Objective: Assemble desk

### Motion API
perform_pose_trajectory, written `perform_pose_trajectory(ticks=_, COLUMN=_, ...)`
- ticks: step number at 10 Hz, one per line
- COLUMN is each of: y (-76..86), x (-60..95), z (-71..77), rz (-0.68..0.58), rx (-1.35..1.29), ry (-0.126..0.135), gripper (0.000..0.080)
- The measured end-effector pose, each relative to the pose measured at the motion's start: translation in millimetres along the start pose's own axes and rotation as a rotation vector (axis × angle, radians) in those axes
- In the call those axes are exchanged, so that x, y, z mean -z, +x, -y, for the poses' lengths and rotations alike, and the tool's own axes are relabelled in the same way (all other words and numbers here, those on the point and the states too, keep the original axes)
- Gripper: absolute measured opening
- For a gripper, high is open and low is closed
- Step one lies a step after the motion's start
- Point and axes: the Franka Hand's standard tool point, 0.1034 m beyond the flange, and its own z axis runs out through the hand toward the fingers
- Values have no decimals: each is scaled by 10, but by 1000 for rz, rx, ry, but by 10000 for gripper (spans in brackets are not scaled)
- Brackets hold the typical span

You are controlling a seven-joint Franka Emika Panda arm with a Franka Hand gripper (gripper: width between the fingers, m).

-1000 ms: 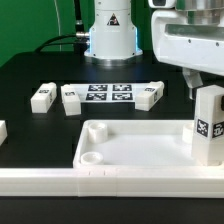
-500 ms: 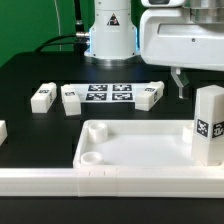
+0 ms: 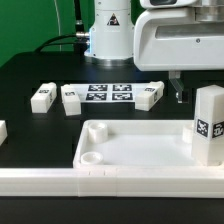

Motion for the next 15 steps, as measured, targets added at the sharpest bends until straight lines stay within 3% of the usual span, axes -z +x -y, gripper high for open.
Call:
perform_pose_trajectory(ticks=4, y=11, x=7, z=-12, rz=-3, rx=379, ry=-39, gripper=649)
perform_pose_trajectory(ticks=7, y=20, x=6, z=-54, rz=0, rx=505, ry=-44, gripper=649)
perform_pose_trajectory(ticks=8, y=19, x=6, z=-53, rz=0, rx=498, ry=-44, gripper=514)
perform_pose_trajectory(ticks=9, y=19, x=5, z=-54, rz=0, rx=498, ry=-44, gripper=514)
perform_pose_trajectory(ticks=10, y=18, x=5, z=-53, rz=0, rx=483, ry=-43, gripper=377)
perform_pose_trajectory(ticks=11, y=16, x=3, z=-54, rz=0, rx=469, ry=-43, gripper=289)
perform_pose_trajectory(ticks=15, y=13, x=2, z=-41, rz=-5, rx=179, ry=-31, gripper=289)
